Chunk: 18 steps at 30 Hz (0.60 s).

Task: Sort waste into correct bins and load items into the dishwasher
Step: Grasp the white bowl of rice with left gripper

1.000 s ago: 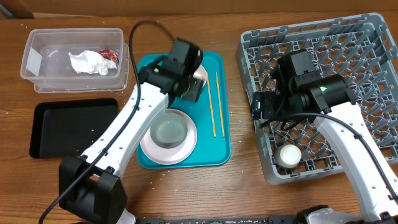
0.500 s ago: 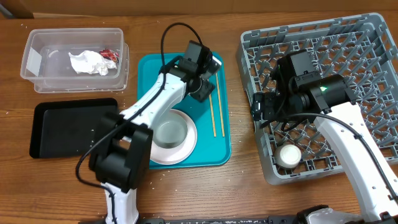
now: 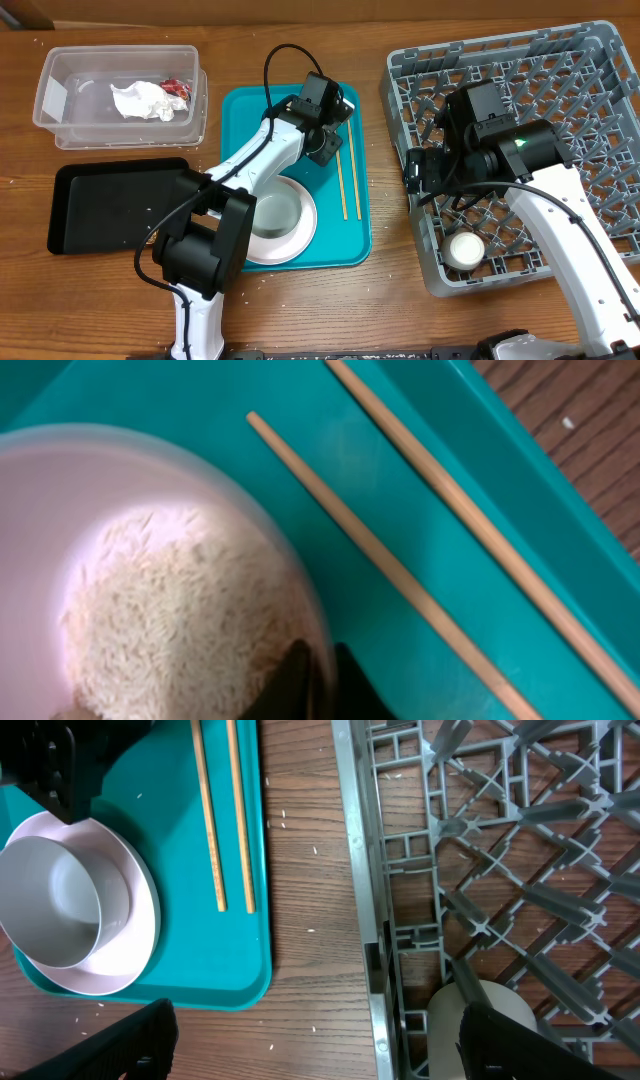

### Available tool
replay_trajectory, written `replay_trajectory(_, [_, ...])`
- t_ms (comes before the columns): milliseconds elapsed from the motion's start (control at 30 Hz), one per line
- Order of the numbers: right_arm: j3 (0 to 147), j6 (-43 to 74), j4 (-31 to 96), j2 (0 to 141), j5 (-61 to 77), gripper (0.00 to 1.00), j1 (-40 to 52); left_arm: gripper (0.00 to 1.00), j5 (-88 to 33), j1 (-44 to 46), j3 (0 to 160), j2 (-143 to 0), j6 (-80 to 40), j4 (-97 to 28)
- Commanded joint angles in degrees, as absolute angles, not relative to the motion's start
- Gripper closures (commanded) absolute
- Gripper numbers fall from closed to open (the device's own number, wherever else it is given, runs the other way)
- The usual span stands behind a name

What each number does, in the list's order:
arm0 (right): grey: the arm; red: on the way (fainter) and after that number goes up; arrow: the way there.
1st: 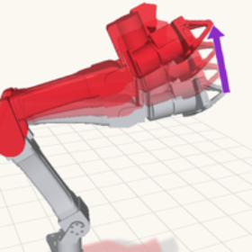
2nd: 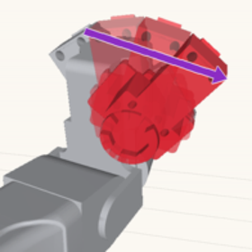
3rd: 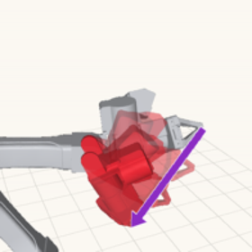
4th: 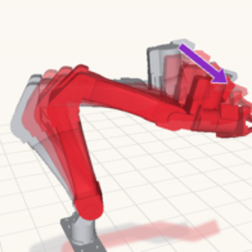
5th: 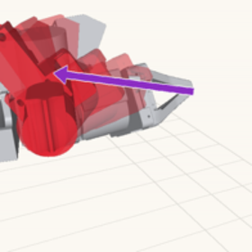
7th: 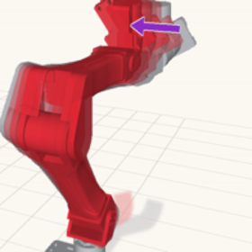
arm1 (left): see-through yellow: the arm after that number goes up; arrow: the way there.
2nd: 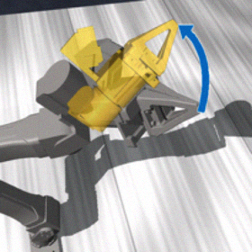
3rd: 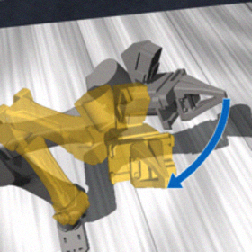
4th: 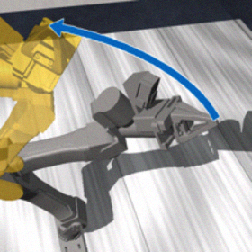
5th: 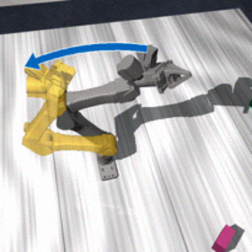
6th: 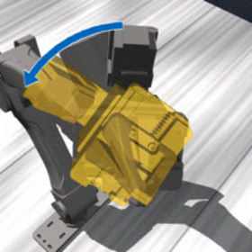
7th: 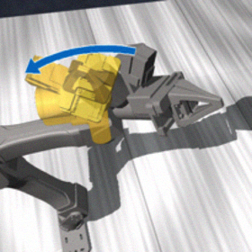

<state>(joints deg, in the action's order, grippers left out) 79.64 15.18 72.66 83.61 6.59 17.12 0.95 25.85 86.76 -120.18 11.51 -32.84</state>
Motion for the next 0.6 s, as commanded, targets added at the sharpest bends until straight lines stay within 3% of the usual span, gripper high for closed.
replay_trajectory(0, [80.64,14.92,72.42,82.02,6.02,0.08,17.02,0.96,4.93,25.91,89.84,-120.97,6.9,-35.05])
replay_trajectory(400, [80.64,14.94,72.53,82.02,6.04,0.08,17.02,0.96,6.2,24.43,122.26,-120.95,-11.55,-75.33])
replay_trajectory(567, [80.64,14.94,72.49,82.02,6.07,0.08,17.02,0.96,1.34,20.86,130.26,-120.29,-15.25,-90.72])
